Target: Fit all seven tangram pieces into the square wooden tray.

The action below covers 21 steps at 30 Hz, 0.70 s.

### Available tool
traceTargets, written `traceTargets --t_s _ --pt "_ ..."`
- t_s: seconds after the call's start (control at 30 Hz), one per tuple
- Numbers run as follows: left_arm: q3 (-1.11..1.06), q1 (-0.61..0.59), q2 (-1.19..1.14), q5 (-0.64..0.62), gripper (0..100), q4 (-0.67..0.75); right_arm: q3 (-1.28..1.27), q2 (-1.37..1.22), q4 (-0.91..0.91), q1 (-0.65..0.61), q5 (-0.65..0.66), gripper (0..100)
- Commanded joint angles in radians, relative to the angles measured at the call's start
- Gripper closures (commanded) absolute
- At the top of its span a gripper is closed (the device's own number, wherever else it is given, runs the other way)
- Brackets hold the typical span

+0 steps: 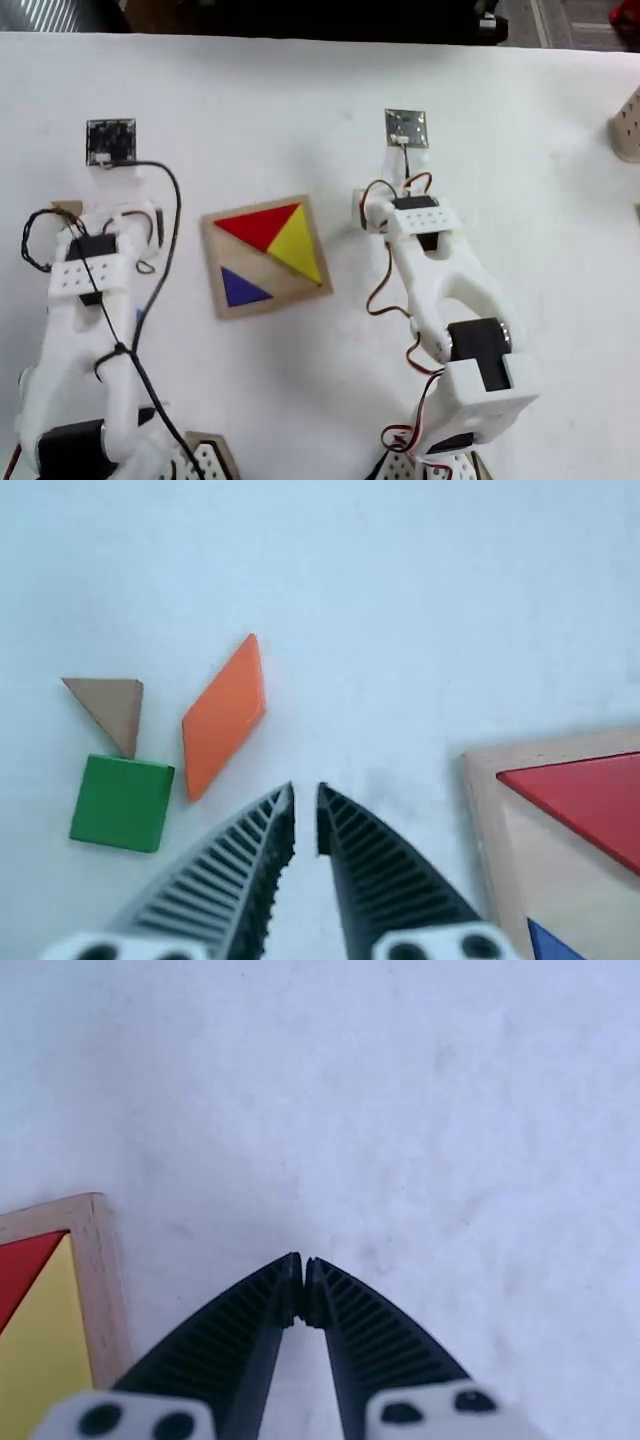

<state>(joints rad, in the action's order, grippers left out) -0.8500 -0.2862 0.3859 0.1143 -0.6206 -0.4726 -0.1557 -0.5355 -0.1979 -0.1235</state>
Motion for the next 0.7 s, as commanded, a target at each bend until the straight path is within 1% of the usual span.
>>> traceTargets --t_s 0.0,0.07,0.17,0.23,0.27,0.33,0.43,0.5,0.6,0.63,0.67 --pt "0.163 -0.031 0.042 0.152 82 -0.17 0.009 0.058 0.001 -0.01 0.04 97.8" --pt "0.226 -0.05 0.042 0.287 79 -0.239 0.006 0.056 0.001 -0.027 0.098 97.8" --pt "0.293 -0.087 0.042 0.482 79 -0.295 0.009 0.028 0.002 -0.05 0.141 97.8" --pt "0.316 -0.105 0.042 0.578 79 -0.322 0.015 0.013 0.004 -0.061 0.144 97.8" --pt "0.327 -0.114 0.039 0.603 79 -0.33 0.015 0.008 0.007 -0.065 0.144 97.8" --pt "0.351 -0.128 0.01 0.597 80 -0.331 0.02 0.001 0.024 -0.065 0.144 97.8" --pt "0.407 -0.157 -0.101 0.509 85 -0.328 0.02 -0.001 0.025 -0.059 0.144 97.8" --pt "0.457 -0.18 -0.202 0.405 86 -0.333 0.02 -0.001 0.025 -0.059 0.144 97.8" --pt "0.505 -0.206 -0.346 0.209 87 -0.336 0.018 -0.002 0.025 -0.059 0.144 97.8" --pt "0.52 -0.206 -0.387 0.201 87 -0.33 0.017 -0.002 0.025 -0.059 0.144 97.8" --pt "0.54 -0.203 -0.423 0.233 87 -0.327 0.015 -0.002 0.025 -0.059 0.144 97.8"
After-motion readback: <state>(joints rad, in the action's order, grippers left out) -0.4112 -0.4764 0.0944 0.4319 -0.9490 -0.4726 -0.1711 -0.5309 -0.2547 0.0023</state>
